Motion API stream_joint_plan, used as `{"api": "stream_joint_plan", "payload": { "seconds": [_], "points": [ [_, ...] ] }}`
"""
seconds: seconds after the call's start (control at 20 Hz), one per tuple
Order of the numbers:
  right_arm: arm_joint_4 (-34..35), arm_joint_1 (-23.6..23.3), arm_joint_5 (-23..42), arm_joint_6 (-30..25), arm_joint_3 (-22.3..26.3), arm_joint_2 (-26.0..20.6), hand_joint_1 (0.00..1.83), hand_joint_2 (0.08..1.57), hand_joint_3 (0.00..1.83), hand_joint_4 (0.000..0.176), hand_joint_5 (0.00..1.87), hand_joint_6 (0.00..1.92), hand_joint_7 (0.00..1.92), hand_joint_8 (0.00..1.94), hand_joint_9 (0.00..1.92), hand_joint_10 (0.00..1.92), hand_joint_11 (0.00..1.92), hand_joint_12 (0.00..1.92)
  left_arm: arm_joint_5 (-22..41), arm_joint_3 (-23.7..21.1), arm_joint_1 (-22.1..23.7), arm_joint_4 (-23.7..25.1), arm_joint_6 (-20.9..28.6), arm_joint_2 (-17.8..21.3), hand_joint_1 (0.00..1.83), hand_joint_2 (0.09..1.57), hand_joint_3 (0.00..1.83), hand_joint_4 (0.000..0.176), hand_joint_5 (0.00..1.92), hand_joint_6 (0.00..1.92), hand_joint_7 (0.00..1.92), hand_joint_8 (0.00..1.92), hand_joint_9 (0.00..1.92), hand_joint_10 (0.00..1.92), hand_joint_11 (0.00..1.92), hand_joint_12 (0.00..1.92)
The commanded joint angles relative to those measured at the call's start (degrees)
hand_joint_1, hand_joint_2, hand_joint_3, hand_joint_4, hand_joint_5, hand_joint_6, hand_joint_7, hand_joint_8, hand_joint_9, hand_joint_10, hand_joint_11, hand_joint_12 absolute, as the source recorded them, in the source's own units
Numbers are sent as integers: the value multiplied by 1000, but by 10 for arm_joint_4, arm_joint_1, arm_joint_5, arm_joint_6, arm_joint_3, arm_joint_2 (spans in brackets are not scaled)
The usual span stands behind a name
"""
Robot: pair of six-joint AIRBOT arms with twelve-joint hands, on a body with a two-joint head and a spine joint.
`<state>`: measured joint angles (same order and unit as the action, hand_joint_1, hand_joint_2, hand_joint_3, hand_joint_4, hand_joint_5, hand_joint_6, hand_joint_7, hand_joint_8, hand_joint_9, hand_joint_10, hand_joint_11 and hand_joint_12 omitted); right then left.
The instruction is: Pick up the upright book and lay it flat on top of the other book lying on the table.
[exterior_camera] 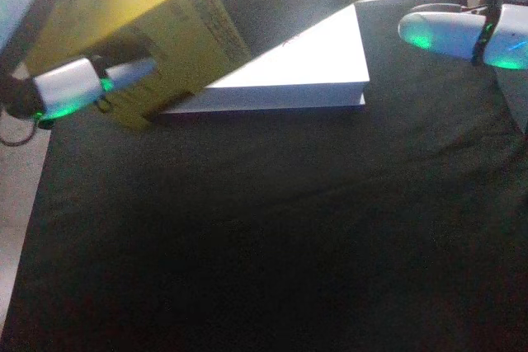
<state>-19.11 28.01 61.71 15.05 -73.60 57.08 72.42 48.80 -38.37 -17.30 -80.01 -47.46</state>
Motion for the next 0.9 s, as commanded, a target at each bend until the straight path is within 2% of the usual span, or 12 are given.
{"api": "stream_joint_plan", "payload": {
  "seconds": [0.0,0.1,0.2,0.35,0.5,0.55,0.6,0.65,0.7,0.75,0.8,0.85],
  "points": [
    [10,-12,66,-2,0,2,660,1212,0,0,0,0,0,0,0,0,0,1921,52,2,11,37,3,-3,1264,1095,0,0,923,951,1141,913,1359,596,1210,1202],
    [8,-21,66,-2,-3,5,658,1215,0,0,0,0,29,13,0,0,0,1921,36,7,17,37,3,-8,1250,1103,3,0,915,992,1110,944,1325,630,1164,1251],
    [8,-28,66,-2,-3,5,773,1199,0,0,0,0,20,9,0,0,0,1921,33,9,18,37,3,-8,1261,1101,0,0,925,941,1112,972,1265,786,1137,1332],
    [9,-31,66,-2,-2,0,830,1181,0,0,0,0,0,0,0,0,0,1921,33,11,21,33,3,-5,1250,1109,2,0,900,1016,1098,962,1284,773,1190,1292],
    [11,-31,66,-2,1,-5,742,1177,0,0,0,0,0,0,0,0,0,1921,48,9,21,23,3,5,1267,1104,0,0,917,941,1107,1002,1288,843,1162,1339],
    [11,-31,65,-2,4,-9,828,1156,0,29,0,0,0,0,0,0,0,1921,54,7,21,21,3,11,1271,1100,0,0,924,916,1117,989,1281,854,1149,1366],
    [11,-31,65,-2,6,-13,853,1145,0,29,0,0,0,0,0,0,0,1921,59,5,21,20,3,15,1272,1099,0,0,928,903,1117,991,1277,855,1146,1372],
    [11,-31,65,-2,7,-16,805,1157,0,11,0,0,0,0,0,0,0,1921,63,4,21,20,3,19,1270,1099,0,0,933,879,1114,1007,1290,890,1148,1385],
    [12,-31,64,-2,9,-20,778,1169,0,14,0,0,0,0,0,0,0,1921,68,2,20,19,3,22,1269,1099,0,0,934,869,1113,1012,1299,896,1159,1374],
    [15,-31,63,-2,12,-28,698,1173,0,62,0,0,0,0,0,0,0,1921,78,-1,18,16,3,30,1271,1093,0,0,944,857,1134,975,1306,843,1156,1304],
    [16,-31,63,-2,13,-30,698,1173,0,62,0,0,0,0,0,0,0,1921,80,-2,17,16,3,31,1271,1093,0,0,944,857,1134,975,1306,843,1156,1304],
    [18,-31,63,-2,13,-34,698,1172,0,109,0,0,0,0,0,0,0,1921,87,-4,14,14,3,34,1271,1093,0,0,936,874,1134,975,1329,820,1178,1275]
  ]
}}
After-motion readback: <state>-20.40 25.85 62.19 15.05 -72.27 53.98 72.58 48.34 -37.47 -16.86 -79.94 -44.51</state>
